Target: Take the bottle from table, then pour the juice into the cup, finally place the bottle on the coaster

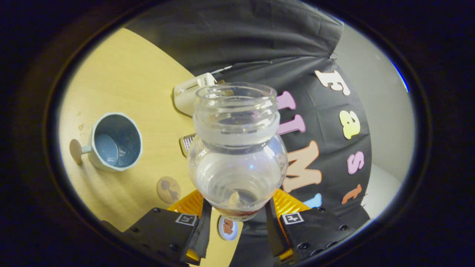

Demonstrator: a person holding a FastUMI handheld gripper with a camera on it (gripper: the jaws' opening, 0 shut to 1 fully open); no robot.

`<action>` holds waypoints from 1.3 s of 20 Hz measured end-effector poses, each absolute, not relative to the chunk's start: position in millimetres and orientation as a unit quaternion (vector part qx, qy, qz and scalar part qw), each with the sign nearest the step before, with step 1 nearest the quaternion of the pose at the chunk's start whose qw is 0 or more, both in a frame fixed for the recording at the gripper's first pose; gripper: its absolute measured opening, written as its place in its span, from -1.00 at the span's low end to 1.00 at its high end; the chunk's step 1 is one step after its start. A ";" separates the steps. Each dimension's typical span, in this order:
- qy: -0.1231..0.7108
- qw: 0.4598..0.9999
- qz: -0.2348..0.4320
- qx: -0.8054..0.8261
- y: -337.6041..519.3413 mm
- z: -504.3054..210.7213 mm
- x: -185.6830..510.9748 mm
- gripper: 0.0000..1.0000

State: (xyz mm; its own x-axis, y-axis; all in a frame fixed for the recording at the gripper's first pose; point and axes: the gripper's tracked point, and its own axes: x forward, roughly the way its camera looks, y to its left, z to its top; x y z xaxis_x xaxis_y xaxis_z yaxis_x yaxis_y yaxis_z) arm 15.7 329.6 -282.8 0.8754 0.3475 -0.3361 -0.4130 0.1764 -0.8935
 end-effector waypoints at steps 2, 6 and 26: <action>0.013 0.753 0.250 -0.609 332.1 -281.0 17.5 0.36; -0.006 0.729 0.249 -0.637 333.0 -284.0 24.6 0.36; -0.065 0.645 0.279 -0.708 347.0 -304.5 43.1 0.36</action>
